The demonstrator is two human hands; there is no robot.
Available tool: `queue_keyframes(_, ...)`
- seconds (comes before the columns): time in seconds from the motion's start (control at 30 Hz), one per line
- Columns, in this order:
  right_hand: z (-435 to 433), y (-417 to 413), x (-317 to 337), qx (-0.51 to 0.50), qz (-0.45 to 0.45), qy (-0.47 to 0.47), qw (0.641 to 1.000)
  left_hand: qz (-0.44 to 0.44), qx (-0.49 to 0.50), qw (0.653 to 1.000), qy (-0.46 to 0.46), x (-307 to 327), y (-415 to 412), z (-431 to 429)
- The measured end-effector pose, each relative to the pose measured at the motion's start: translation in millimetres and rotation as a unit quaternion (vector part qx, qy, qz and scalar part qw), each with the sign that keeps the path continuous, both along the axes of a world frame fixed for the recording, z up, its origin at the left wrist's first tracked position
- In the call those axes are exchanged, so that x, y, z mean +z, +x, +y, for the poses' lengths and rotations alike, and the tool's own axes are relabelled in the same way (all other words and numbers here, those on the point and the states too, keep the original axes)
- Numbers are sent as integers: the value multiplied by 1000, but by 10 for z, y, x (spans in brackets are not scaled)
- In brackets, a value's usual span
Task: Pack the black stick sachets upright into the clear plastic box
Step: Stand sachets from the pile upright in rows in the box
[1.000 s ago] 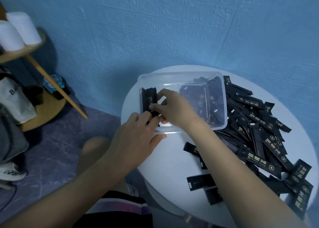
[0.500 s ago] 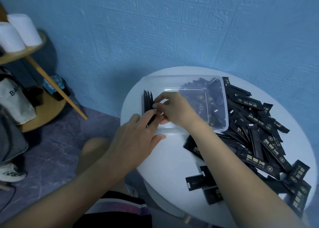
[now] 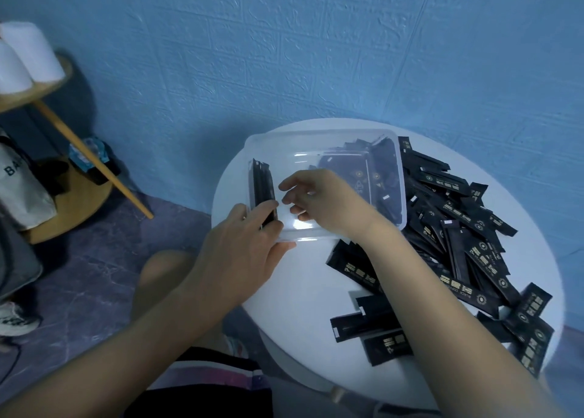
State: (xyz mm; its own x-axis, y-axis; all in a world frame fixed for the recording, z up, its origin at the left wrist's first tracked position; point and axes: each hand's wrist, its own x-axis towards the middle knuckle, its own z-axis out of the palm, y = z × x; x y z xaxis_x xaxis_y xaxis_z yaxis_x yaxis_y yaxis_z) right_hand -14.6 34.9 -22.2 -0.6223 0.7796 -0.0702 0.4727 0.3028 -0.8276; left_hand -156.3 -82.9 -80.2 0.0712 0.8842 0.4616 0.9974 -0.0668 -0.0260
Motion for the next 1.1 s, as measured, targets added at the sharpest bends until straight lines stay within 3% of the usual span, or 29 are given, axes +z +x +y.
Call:
queue_keyframes(0.1, -172, 289, 148, 2, 5, 103, 995, -8, -1, 1000, -2, -12, -22, 27)
queue_keyframes(0.2, -372, 691, 315, 29, 22, 115, 993, -13, 5, 1000, -1, -13, -33, 46)
queue_keyframes(0.37, -539, 1334, 197, 72, -185, 129, 972, -14, 8, 1000, 0, -11, -12, 44)
queue_keyframes(0.57, -752, 1627, 49, 92, -285, 140, 944, -26, 9, 1000, -13, -25, -10, 24)
queue_keyframes(0.87, -770, 1440, -95, 94, -268, 231, 930, -29, 6, 999, -12, -14, 52, -26)
queue_keyframes(1.1, -762, 1358, -143, 101, -263, 243, 928, -29, -2, 1000, -11, -7, 52, -27)
